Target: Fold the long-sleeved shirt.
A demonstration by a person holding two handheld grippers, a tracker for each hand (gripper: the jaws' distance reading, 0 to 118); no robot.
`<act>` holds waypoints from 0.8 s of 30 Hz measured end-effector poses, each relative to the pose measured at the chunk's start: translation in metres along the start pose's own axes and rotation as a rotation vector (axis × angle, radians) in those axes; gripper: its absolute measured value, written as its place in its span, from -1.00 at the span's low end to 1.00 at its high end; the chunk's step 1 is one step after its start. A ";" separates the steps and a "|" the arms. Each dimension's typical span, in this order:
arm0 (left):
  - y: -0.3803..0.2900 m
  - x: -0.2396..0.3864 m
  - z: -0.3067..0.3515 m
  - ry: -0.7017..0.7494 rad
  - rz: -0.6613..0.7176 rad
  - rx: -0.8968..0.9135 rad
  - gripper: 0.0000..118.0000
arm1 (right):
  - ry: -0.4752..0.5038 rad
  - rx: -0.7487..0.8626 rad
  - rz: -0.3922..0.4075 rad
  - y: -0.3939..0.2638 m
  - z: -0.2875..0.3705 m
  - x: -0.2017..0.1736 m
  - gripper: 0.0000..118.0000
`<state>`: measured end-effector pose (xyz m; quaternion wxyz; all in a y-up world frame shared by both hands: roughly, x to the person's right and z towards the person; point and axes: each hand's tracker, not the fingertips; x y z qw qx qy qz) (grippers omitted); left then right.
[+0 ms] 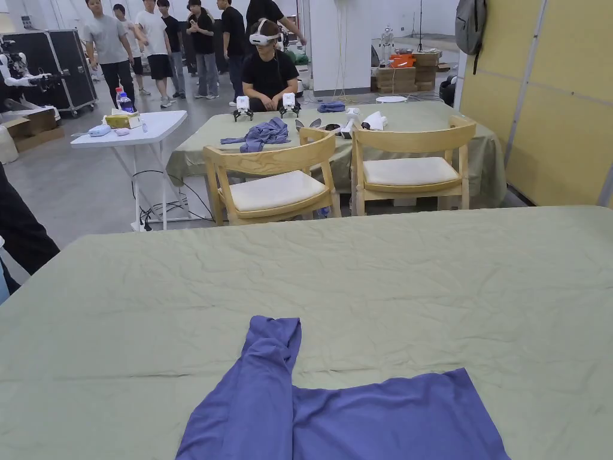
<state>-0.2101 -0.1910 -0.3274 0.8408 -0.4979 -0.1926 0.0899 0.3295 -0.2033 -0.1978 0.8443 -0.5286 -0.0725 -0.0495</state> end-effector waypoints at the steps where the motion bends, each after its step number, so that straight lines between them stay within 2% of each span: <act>1: 0.000 0.003 -0.001 0.028 -0.032 0.012 0.12 | -0.071 0.016 0.024 0.001 -0.001 -0.001 0.16; 2: 0.000 0.005 -0.002 0.051 -0.062 0.033 0.65 | -0.099 0.030 0.045 0.001 -0.001 -0.002 0.65; 3: -0.001 0.009 0.006 0.051 -0.096 0.105 1.00 | -0.119 0.067 0.007 -0.004 0.004 0.000 1.00; 4: 0.000 0.009 0.010 0.026 -0.097 0.118 0.91 | -0.098 0.095 0.037 0.005 0.000 -0.001 0.97; 5: 0.003 0.011 0.011 0.015 -0.072 0.101 0.85 | -0.060 0.095 0.002 0.007 0.006 0.000 0.90; 8: 0.013 0.017 0.002 0.004 -0.026 0.094 0.90 | -0.022 0.119 -0.068 0.020 0.004 -0.003 0.95; 9: 0.017 0.020 0.000 0.002 -0.019 0.085 0.88 | -0.021 0.135 -0.081 0.025 0.011 -0.007 0.87; 10: 0.020 0.023 -0.001 -0.013 -0.016 0.057 0.69 | -0.016 0.157 -0.088 0.030 0.014 -0.011 0.52; 11: 0.024 0.025 -0.003 -0.040 -0.020 0.067 -0.26 | -0.013 0.195 -0.083 0.036 0.015 -0.015 -0.50; 12: 0.029 0.032 -0.006 -0.031 -0.026 0.076 -0.98 | -0.029 0.207 -0.080 0.041 0.013 -0.020 -0.95; 13: 0.036 0.039 -0.008 -0.014 -0.039 0.144 -0.98 | -0.040 0.255 -0.086 0.045 0.013 -0.023 -0.96; 15: 0.056 0.043 -0.020 -0.059 -0.031 0.121 -0.99 | 0.034 0.302 -0.133 0.057 0.011 -0.026 -0.95; 18: 0.114 0.058 -0.053 -0.078 -0.028 0.121 -0.99 | 0.070 0.369 -0.172 0.071 0.019 -0.038 -0.96; 20: 0.175 0.071 -0.090 -0.072 -0.087 0.113 -0.99 | 0.103 0.414 -0.186 0.078 0.025 -0.045 -0.96; 24: 0.296 0.085 -0.185 -0.034 -0.057 0.124 -0.98 | 0.131 0.485 -0.178 0.086 0.037 -0.060 -0.96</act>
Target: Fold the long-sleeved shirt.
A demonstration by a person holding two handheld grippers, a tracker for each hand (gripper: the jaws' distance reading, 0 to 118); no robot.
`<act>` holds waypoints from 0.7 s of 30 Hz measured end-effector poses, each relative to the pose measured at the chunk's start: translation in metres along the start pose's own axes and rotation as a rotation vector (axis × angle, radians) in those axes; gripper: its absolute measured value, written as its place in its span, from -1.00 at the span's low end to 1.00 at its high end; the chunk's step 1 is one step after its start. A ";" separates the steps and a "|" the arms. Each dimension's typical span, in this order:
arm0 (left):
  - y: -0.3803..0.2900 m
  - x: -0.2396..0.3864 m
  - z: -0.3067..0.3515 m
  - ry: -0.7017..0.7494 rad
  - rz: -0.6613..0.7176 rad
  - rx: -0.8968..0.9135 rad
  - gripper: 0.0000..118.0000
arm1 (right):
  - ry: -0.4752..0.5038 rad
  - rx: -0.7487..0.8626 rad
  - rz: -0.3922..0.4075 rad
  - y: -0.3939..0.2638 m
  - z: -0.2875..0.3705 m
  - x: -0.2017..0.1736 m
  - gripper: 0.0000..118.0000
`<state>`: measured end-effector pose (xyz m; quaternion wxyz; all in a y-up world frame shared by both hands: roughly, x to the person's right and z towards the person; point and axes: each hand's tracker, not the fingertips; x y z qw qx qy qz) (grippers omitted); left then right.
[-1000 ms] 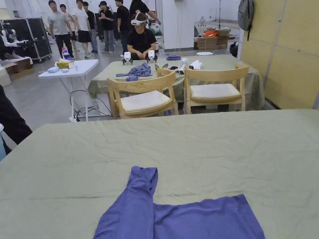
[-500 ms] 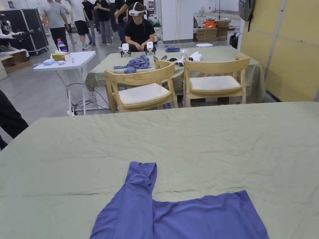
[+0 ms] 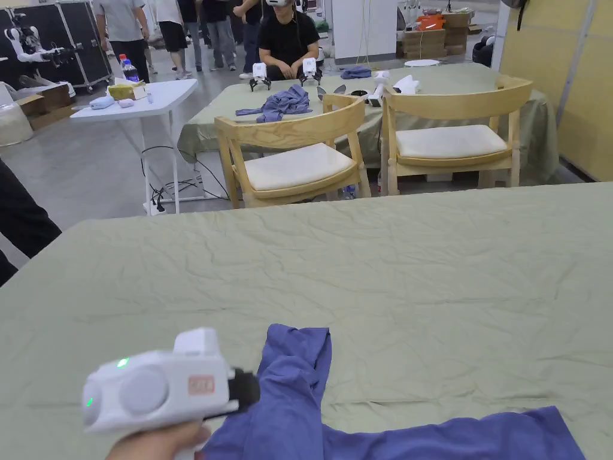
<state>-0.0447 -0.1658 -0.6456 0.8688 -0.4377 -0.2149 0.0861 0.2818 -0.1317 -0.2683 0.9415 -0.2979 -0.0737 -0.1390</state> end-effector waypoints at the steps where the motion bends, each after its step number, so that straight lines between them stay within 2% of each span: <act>1: 0.021 0.001 -0.027 0.012 0.003 -0.007 -0.83 | 0.008 0.009 0.006 0.000 0.001 -0.002 -0.96; 3: 0.053 0.002 -0.082 0.031 0.000 -0.014 0.50 | 0.030 0.017 0.022 -0.002 0.001 -0.006 -0.96; 4: 0.066 0.002 -0.107 0.072 -0.002 -0.024 1.00 | 0.043 0.006 0.048 -0.003 -0.001 -0.007 -0.96; 6: 0.077 0.002 -0.147 0.168 -0.010 -0.038 0.96 | 0.034 -0.024 0.055 -0.006 -0.008 -0.007 -0.95; 9: 0.087 0.004 -0.184 0.187 0.006 -0.008 0.79 | 0.074 -0.069 0.009 -0.010 -0.019 0.002 -0.96; 10: 0.086 0.004 -0.194 0.185 0.008 -0.017 0.79 | 0.068 -0.081 0.002 -0.011 -0.022 0.004 -0.95; 12: 0.081 -0.001 -0.209 0.210 0.014 -0.121 0.75 | 0.058 -0.093 0.018 -0.012 -0.027 0.006 -0.96; 13: 0.079 0.000 -0.213 0.224 0.010 -0.160 0.61 | 0.054 -0.098 0.023 -0.013 -0.028 0.007 -0.96; 14: 0.075 0.003 -0.214 0.229 -0.018 -0.164 0.22 | 0.059 -0.100 0.027 -0.014 -0.028 0.008 -0.96; 15: 0.072 0.009 -0.210 0.269 -0.079 -0.146 0.03 | 0.063 -0.103 0.027 -0.014 -0.029 0.009 -0.96; 16: 0.071 0.011 -0.198 0.249 -0.149 -0.129 -0.22 | 0.066 -0.108 0.024 -0.014 -0.028 0.009 -0.96; 17: 0.072 0.015 -0.191 0.208 -0.167 -0.142 -0.90 | 0.066 -0.114 0.023 -0.014 -0.028 0.008 -0.96; 19: 0.071 0.023 -0.168 0.219 -0.127 -0.125 -0.90 | 0.066 -0.115 0.020 -0.015 -0.024 0.006 -0.96; 21: 0.074 0.022 -0.139 0.175 -0.145 -0.063 -0.90 | 0.075 -0.109 0.011 -0.014 -0.017 0.004 -0.96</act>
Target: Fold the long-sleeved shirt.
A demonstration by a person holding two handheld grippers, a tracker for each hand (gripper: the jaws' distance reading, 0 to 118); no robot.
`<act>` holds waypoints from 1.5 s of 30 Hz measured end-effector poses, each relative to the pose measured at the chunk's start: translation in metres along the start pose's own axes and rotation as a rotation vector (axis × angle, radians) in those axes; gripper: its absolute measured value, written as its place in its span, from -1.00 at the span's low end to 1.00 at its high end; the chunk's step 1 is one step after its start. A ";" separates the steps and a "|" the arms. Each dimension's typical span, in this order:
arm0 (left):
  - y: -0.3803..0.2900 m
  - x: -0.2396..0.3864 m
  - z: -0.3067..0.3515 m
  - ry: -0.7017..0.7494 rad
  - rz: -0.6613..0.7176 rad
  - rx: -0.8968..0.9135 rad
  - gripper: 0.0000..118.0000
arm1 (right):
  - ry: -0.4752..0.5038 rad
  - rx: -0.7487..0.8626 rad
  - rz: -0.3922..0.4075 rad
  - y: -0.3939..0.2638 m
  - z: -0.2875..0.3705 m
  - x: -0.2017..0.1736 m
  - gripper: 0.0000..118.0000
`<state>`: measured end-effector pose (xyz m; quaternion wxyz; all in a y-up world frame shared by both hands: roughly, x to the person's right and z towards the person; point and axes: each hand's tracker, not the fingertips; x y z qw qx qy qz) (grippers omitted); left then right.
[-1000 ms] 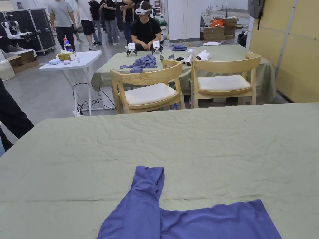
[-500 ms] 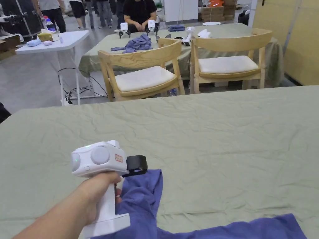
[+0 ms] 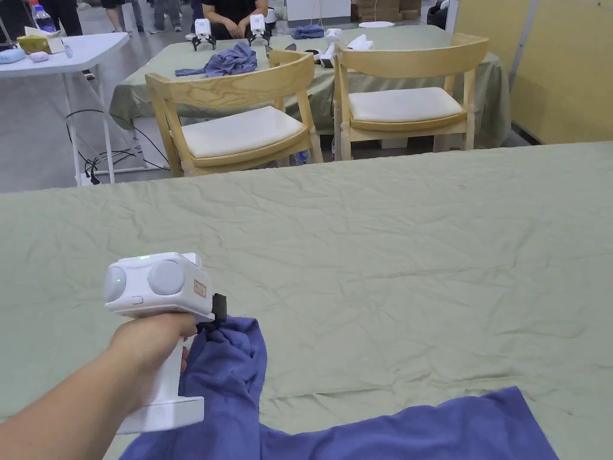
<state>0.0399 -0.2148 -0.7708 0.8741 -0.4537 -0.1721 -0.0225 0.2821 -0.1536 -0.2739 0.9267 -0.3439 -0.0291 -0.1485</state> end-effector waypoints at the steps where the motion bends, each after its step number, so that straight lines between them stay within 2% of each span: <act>1: -0.004 0.004 0.019 -0.002 -0.031 0.023 -0.90 | 0.007 0.005 -0.007 0.001 0.004 -0.002 -0.96; 5: -0.039 0.012 0.103 -0.014 -0.113 0.097 -0.90 | 0.037 0.042 0.014 0.003 0.029 -0.014 -0.96; 10: -0.118 0.018 0.182 -0.004 -0.120 0.105 -0.90 | 0.076 0.052 0.054 0.003 0.052 -0.030 -0.96; 14: -0.197 0.010 0.198 0.010 -0.045 0.014 -0.90 | 0.093 0.051 0.071 -0.003 0.063 -0.042 -0.96; 18: -0.255 -0.008 0.171 0.042 -0.005 -0.117 -0.85 | 0.097 0.038 0.087 -0.008 0.068 -0.055 -0.96; 19: -0.263 -0.014 0.158 0.031 0.026 -0.154 -0.67 | 0.095 0.033 0.091 -0.009 0.069 -0.058 -0.96; 20: -0.269 -0.021 0.147 0.031 0.045 -0.204 0.06 | 0.095 0.031 0.092 -0.009 0.071 -0.059 -0.96; 21: -0.274 -0.027 0.142 0.046 0.058 -0.223 0.66 | 0.097 0.032 0.090 -0.009 0.073 -0.060 -0.96; 22: -0.277 -0.033 0.147 0.062 0.092 -0.189 1.00 | 0.098 0.034 0.086 -0.009 0.075 -0.062 -0.96; 23: -0.276 -0.037 0.164 0.048 0.159 -0.046 0.97 | 0.099 0.038 0.085 -0.009 0.078 -0.063 -0.96; 25: -0.275 -0.043 0.194 0.000 0.263 0.131 0.77 | 0.094 0.047 0.092 -0.011 0.082 -0.062 -0.96; 28: -0.295 -0.047 0.233 -0.059 0.289 0.230 0.93 | 0.081 0.029 0.090 -0.015 0.076 -0.058 -0.96; 29: -0.302 -0.046 0.243 -0.038 0.280 0.208 0.90 | 0.077 0.017 0.089 -0.016 0.073 -0.056 -0.96; 30: -0.305 -0.047 0.251 -0.041 0.243 0.150 0.73 | 0.073 0.008 0.088 -0.017 0.069 -0.056 -0.96; 31: -0.308 -0.045 0.252 -0.074 0.186 0.038 0.34 | 0.068 -0.002 0.085 -0.019 0.064 -0.056 -0.96; 32: -0.313 -0.044 0.253 -0.084 0.152 0.005 -0.62 | 0.062 -0.011 0.082 -0.020 0.059 -0.054 -0.96; 33: -0.315 -0.044 0.253 -0.073 0.144 0.013 -0.97 | 0.059 -0.019 0.080 -0.020 0.055 -0.053 -0.96; 34: -0.318 -0.045 0.254 -0.041 0.148 0.025 -0.95 | 0.059 -0.026 0.075 -0.021 0.051 -0.054 -0.96; 36: -0.308 -0.058 0.247 -0.063 0.138 0.043 -0.97 | 0.063 -0.032 0.065 -0.021 0.044 -0.054 -0.96; 37: -0.300 -0.064 0.242 -0.056 0.139 0.050 -0.86 | 0.066 -0.036 0.063 -0.021 0.041 -0.055 -0.96; 38: -0.288 -0.070 0.236 -0.018 0.174 0.086 -0.19 | 0.069 -0.039 0.061 -0.020 0.038 -0.055 -0.96; 39: -0.276 -0.076 0.226 -0.004 0.204 0.108 0.57 | 0.070 -0.041 0.059 -0.020 0.036 -0.055 -0.96; 40: -0.261 -0.082 0.213 -0.010 0.206 0.113 1.00 | 0.072 -0.044 0.056 -0.019 0.034 -0.054 -0.96; 41: -0.245 -0.088 0.196 -0.010 0.213 0.102 0.87 | 0.071 -0.047 0.055 -0.018 0.031 -0.054 -0.96; 42: -0.238 -0.096 0.191 0.012 0.263 0.158 0.87 | 0.068 -0.049 0.054 -0.018 0.029 -0.053 -0.96; 45: -0.206 -0.098 0.131 0.062 0.252 0.124 0.89 | 0.052 -0.055 0.046 -0.014 0.021 -0.047 -0.96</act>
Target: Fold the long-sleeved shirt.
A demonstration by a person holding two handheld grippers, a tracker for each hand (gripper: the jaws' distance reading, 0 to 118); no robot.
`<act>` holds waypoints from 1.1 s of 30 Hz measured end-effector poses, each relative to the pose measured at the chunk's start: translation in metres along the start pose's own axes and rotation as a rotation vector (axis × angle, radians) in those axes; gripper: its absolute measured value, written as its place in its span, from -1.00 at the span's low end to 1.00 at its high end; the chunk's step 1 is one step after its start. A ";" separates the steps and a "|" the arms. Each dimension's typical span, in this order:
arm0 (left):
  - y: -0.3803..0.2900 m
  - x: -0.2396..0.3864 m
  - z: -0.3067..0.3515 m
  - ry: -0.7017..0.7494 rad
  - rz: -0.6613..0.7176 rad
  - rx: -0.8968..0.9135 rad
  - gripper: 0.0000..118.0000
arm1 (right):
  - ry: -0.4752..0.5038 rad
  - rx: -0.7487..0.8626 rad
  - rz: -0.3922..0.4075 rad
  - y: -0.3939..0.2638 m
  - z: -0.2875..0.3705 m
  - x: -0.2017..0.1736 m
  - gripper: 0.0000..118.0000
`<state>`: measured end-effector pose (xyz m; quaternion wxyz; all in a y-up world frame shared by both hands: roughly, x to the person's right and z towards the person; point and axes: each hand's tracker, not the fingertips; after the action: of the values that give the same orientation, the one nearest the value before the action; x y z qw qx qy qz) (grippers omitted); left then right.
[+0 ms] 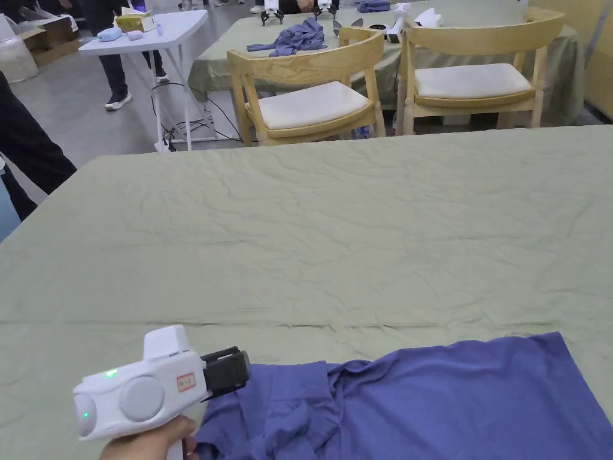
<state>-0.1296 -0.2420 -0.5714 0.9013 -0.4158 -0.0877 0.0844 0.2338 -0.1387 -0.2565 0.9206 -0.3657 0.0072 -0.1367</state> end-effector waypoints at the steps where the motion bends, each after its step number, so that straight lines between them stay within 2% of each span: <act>1: 0.003 0.002 -0.020 0.013 -0.018 -0.040 0.88 | -0.006 -0.004 -0.009 0.002 -0.003 0.003 -0.96; 3: 0.012 0.017 -0.046 0.042 -0.058 -0.133 0.83 | -0.019 -0.016 -0.020 0.006 -0.011 0.009 -0.96; 4: 0.005 0.022 -0.059 0.038 -0.088 -0.173 0.74 | -0.035 -0.028 -0.025 0.010 -0.017 0.014 -0.96; 5: -0.003 0.029 -0.069 0.045 -0.130 -0.217 0.50 | -0.050 -0.039 -0.026 0.015 -0.024 0.019 -0.95; 6: -0.009 0.035 -0.070 0.062 -0.180 -0.256 0.35 | -0.062 -0.051 -0.027 0.022 -0.031 0.025 -0.95; 7: -0.012 0.043 -0.059 0.118 -0.240 -0.161 0.34 | -0.069 -0.059 -0.036 0.031 -0.040 0.035 -0.95; 8: -0.009 0.048 -0.052 0.088 -0.251 -0.143 0.01 | -0.088 -0.071 -0.042 0.042 -0.052 0.046 -0.95; 9: -0.006 0.050 -0.048 0.029 -0.237 -0.148 -0.68 | -0.109 -0.089 -0.042 0.053 -0.063 0.055 -0.92; 10: -0.002 0.051 -0.043 -0.044 -0.200 -0.151 -0.97 | -0.137 -0.107 -0.031 0.067 -0.079 0.067 -0.71; 12: 0.006 0.051 -0.035 -0.012 -0.158 -0.131 -0.97 | -0.179 -0.151 -0.025 0.093 -0.114 0.093 0.66; 13: 0.011 0.049 -0.031 -0.026 -0.148 -0.116 -0.97 | -0.223 -0.194 -0.026 0.105 -0.136 0.105 1.00; 15: 0.022 0.046 -0.031 -0.034 -0.144 -0.112 -0.97 | -0.242 -0.199 -0.075 0.129 -0.169 0.129 0.87; 17: 0.027 0.042 -0.030 -0.066 -0.128 -0.114 -0.97 | -0.273 -0.268 -0.122 0.149 -0.205 0.151 0.89; 21: 0.028 0.043 -0.033 -0.065 -0.182 -0.109 -0.97 | -0.346 -0.447 -0.140 0.165 -0.263 0.172 0.84; 22: 0.027 0.042 -0.033 -0.067 -0.179 -0.111 -0.97 | -0.369 -0.507 -0.123 0.162 -0.274 0.174 0.70; 23: 0.027 0.040 -0.035 -0.074 -0.164 -0.115 -0.98 | -0.386 -0.539 -0.119 0.160 -0.281 0.172 0.27; 24: 0.027 0.037 -0.037 -0.080 -0.149 -0.122 -0.98 | -0.392 -0.553 -0.121 0.158 -0.286 0.172 0.05; 25: 0.027 0.035 -0.040 -0.082 -0.143 -0.131 -0.98 | -0.387 -0.545 -0.112 0.158 -0.288 0.171 0.03; 26: 0.028 0.032 -0.043 -0.083 -0.141 -0.135 -0.98 | -0.384 -0.529 -0.091 0.161 -0.286 0.169 -0.28; 27: 0.027 0.031 -0.044 -0.089 -0.146 -0.138 -0.98 | -0.377 -0.524 -0.065 0.162 -0.281 0.163 -0.83; 28: 0.027 0.030 -0.044 -0.099 -0.149 -0.136 -0.98 | -0.341 -0.502 -0.032 0.166 -0.277 0.160 -0.86; 30: 0.028 0.029 -0.039 -0.123 -0.158 -0.124 -0.98 | -0.341 -0.466 -0.004 0.172 -0.263 0.157 -0.86; 32: 0.026 0.027 -0.025 -0.144 -0.173 -0.093 -0.98 | -0.311 -0.406 0.066 0.174 -0.238 0.150 -0.86; 33: 0.024 0.025 -0.018 -0.163 -0.185 -0.072 -0.98 | -0.300 -0.359 0.063 0.174 -0.224 0.148 -0.86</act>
<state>-0.1032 -0.2337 -0.5991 0.8795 -0.4300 -0.2015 0.0313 0.3941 -0.2061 -0.5248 0.8355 -0.5392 -0.0941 -0.0484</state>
